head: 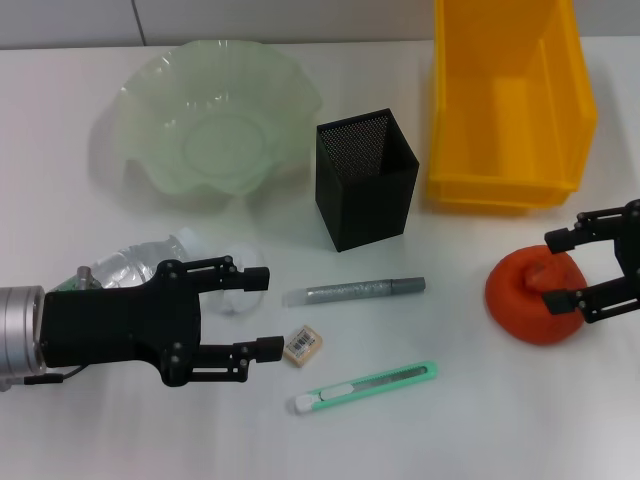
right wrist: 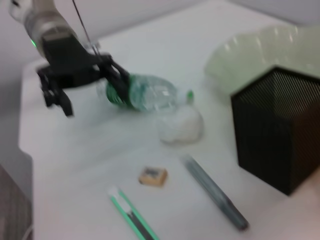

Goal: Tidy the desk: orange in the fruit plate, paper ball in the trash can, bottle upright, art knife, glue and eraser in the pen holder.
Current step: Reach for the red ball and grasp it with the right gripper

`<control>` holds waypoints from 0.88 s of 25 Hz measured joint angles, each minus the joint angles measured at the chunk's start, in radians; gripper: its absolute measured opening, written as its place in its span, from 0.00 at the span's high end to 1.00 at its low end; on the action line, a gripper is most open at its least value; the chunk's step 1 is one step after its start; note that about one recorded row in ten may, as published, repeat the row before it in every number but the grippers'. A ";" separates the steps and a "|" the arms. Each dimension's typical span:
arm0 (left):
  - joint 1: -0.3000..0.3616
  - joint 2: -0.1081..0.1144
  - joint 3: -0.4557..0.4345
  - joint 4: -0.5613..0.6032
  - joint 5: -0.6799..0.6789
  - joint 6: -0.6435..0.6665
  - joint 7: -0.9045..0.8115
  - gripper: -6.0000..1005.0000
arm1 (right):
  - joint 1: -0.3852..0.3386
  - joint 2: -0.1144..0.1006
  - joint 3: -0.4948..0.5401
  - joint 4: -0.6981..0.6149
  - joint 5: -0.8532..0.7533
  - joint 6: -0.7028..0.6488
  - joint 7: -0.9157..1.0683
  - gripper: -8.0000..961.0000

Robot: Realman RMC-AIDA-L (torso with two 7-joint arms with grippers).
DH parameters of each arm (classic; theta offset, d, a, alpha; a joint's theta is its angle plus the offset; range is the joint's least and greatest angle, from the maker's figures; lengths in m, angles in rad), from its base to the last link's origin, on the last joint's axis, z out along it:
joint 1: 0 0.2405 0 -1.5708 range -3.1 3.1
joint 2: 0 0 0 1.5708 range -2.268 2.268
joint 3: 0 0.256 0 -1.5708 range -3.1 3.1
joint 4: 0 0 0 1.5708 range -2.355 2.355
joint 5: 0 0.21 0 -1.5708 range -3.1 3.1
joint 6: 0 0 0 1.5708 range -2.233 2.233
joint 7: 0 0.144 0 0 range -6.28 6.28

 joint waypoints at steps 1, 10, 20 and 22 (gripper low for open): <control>0.000 0.000 0.000 0.000 -0.001 0.000 -0.001 0.22 | 0.003 0.000 -0.002 -0.001 -0.014 0.008 0.004 0.15; -0.003 -0.001 0.000 0.001 -0.003 -0.002 -0.006 0.22 | 0.012 0.012 -0.012 0.004 -0.097 0.101 0.013 0.15; -0.007 -0.002 0.000 0.001 -0.003 -0.002 -0.008 0.22 | 0.012 0.044 -0.040 0.005 -0.160 0.182 0.007 0.15; -0.007 -0.003 0.000 0.001 -0.003 -0.002 -0.008 0.22 | 0.013 0.049 -0.049 0.006 -0.175 0.194 0.006 0.15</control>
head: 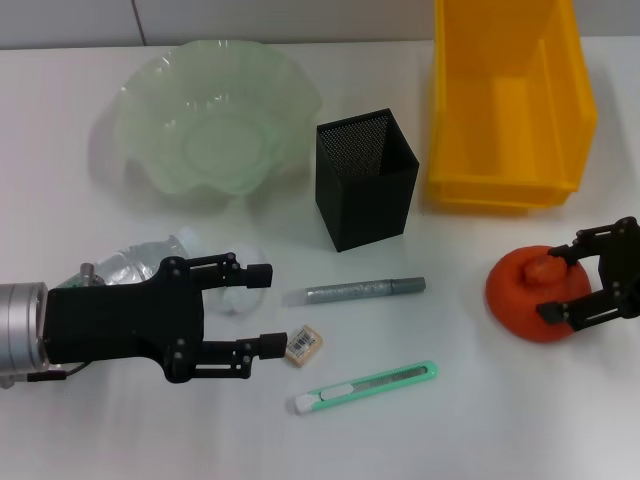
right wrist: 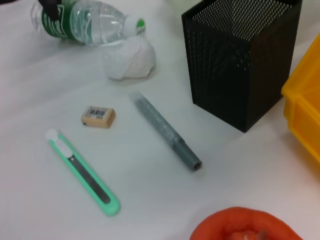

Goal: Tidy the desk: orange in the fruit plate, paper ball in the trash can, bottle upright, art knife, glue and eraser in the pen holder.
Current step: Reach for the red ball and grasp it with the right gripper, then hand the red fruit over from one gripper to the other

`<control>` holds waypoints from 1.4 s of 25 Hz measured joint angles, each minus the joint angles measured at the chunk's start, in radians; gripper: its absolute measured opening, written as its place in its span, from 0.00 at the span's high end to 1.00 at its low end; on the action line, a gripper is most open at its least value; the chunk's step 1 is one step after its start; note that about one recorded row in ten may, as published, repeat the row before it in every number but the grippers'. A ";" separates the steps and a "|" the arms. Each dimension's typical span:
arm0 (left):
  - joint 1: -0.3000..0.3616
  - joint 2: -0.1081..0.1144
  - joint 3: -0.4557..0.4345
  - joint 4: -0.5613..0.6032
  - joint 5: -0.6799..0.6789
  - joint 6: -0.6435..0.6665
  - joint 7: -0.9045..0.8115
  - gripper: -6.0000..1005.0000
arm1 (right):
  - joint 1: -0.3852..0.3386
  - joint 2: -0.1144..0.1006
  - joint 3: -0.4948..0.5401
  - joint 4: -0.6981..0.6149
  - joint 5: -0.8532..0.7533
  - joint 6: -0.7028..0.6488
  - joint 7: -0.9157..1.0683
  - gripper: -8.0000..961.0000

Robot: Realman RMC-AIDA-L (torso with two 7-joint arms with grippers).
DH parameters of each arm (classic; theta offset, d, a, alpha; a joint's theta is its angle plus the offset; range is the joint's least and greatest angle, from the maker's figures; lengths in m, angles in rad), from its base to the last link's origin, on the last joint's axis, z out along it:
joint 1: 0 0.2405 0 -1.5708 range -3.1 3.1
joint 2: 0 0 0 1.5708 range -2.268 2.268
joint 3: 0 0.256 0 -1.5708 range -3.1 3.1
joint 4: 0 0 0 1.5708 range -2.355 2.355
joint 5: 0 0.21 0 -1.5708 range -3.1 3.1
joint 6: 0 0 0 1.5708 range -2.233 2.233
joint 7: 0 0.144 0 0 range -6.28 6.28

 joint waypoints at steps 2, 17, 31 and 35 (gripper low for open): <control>0.000 0.000 0.000 0.000 0.000 0.000 0.000 0.22 | 0.000 0.001 -0.006 0.000 -0.001 0.001 0.000 0.15; -0.003 -0.001 0.000 0.000 0.001 0.000 0.003 0.22 | -0.005 0.004 0.000 -0.005 0.005 -0.009 -0.001 0.41; -0.004 -0.001 -0.009 0.000 -0.001 -0.002 0.007 0.22 | -0.042 -0.014 0.093 -0.014 0.183 -0.158 -0.087 0.84; -0.007 -0.005 -0.015 0.000 -0.002 -0.002 0.007 0.22 | -0.059 -0.014 0.141 0.018 0.256 -0.216 -0.148 0.89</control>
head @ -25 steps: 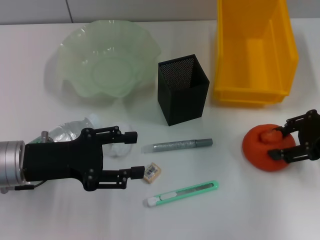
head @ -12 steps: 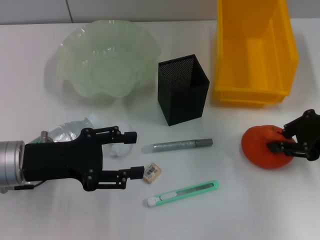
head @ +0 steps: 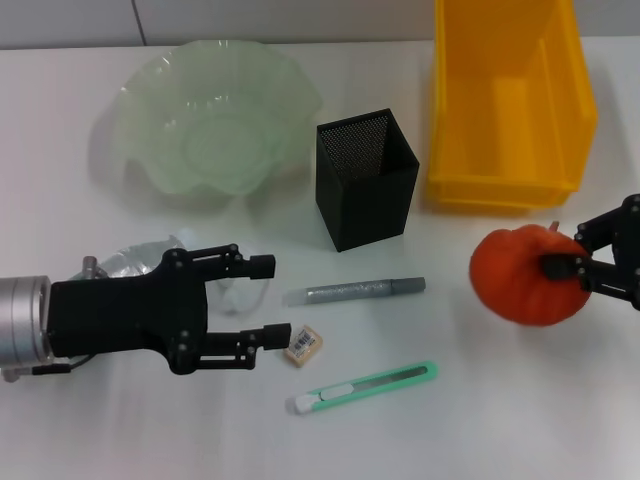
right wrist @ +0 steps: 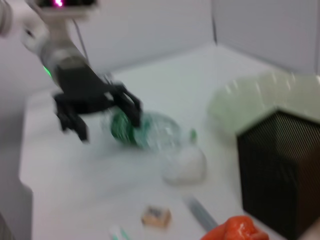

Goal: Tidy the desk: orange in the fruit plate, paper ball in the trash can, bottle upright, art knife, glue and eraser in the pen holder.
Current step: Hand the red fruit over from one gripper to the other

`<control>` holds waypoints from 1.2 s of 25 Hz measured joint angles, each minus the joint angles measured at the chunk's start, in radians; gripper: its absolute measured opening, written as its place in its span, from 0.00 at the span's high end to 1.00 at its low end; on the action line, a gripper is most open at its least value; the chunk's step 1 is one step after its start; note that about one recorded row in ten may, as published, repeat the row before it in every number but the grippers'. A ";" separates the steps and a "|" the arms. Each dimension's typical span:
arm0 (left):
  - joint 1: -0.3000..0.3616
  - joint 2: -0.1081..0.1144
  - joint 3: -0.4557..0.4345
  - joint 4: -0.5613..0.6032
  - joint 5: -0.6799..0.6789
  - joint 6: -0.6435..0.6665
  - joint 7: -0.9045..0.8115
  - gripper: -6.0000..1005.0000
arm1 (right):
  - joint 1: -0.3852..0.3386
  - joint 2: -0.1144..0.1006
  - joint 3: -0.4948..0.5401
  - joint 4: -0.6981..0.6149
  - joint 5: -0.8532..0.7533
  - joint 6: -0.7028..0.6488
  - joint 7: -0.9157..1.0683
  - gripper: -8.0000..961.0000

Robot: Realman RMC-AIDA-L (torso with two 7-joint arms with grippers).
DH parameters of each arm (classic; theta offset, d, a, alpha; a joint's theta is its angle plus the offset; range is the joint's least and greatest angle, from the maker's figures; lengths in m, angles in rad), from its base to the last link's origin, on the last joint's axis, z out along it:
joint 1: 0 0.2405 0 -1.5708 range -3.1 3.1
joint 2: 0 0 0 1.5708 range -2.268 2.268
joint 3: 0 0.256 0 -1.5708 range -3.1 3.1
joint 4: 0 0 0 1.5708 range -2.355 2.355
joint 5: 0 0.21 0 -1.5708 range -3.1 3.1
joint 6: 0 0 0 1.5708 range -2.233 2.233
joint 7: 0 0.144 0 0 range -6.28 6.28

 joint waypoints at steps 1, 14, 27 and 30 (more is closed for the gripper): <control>-0.002 -0.005 -0.005 0.000 -0.002 0.000 0.000 0.22 | -0.008 0.000 0.004 0.014 0.028 -0.011 -0.020 0.90; -0.050 -0.018 -0.018 -0.065 -0.038 -0.026 0.005 0.22 | -0.047 0.019 0.009 0.283 0.220 -0.049 -0.269 0.95; -0.069 -0.020 -0.023 -0.096 -0.039 -0.033 0.012 0.22 | -0.003 0.052 0.009 0.421 0.222 -0.020 -0.389 0.95; -0.070 -0.020 -0.022 -0.097 -0.039 -0.033 0.014 0.22 | 0.007 0.053 0.006 0.447 0.222 -0.010 -0.403 0.95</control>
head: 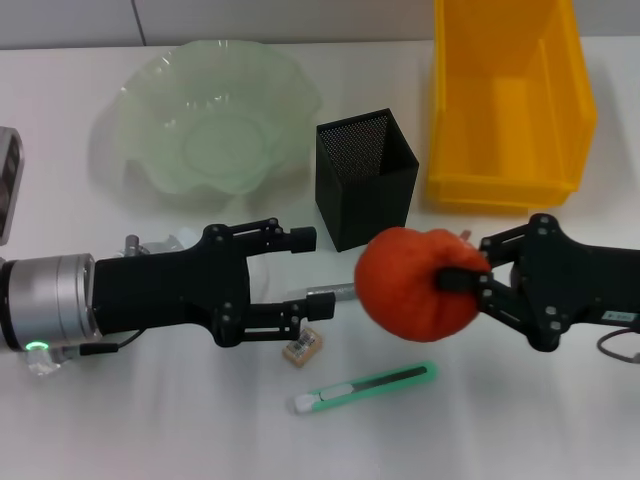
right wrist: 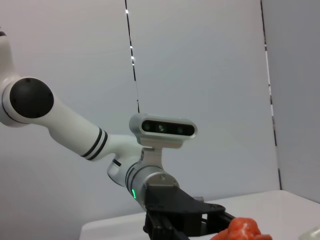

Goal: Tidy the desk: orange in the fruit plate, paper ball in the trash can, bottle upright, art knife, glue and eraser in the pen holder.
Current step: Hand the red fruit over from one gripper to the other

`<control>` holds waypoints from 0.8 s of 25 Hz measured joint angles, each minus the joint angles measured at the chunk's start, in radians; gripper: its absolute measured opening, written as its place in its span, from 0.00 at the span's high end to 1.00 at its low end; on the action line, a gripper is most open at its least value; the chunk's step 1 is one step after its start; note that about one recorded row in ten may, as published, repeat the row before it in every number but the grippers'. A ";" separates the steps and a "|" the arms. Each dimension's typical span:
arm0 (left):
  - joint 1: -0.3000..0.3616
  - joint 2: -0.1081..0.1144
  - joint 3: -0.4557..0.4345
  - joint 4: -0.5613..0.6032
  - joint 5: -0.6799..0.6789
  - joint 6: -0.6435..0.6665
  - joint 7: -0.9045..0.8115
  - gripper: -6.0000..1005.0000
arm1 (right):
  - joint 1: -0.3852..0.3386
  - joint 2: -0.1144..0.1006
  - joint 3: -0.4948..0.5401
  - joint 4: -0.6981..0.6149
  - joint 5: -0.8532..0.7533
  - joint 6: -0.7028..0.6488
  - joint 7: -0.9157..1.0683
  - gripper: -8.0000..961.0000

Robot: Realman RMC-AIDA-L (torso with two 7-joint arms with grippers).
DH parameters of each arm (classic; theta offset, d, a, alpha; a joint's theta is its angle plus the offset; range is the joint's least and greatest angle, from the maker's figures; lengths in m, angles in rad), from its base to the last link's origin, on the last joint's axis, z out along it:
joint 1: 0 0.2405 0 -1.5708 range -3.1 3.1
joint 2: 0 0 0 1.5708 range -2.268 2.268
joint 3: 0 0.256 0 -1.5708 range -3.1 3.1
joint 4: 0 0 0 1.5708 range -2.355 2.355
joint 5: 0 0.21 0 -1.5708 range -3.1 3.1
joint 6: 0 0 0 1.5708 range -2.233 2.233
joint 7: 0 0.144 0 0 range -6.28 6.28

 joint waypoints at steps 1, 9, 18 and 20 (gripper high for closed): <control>-0.003 0.000 0.004 -0.006 0.000 0.000 0.001 0.22 | 0.011 0.000 -0.005 0.027 0.000 0.017 -0.011 0.95; -0.006 0.001 0.005 -0.016 -0.002 -0.009 0.001 0.22 | 0.043 0.001 -0.008 0.100 -0.003 0.062 -0.041 0.93; -0.009 0.000 0.007 -0.033 0.000 -0.019 0.015 0.22 | 0.055 0.002 -0.009 0.127 -0.008 0.075 -0.053 0.92; -0.010 0.000 0.007 -0.039 0.000 -0.019 0.018 0.22 | 0.056 0.002 -0.009 0.131 -0.008 0.081 -0.053 0.91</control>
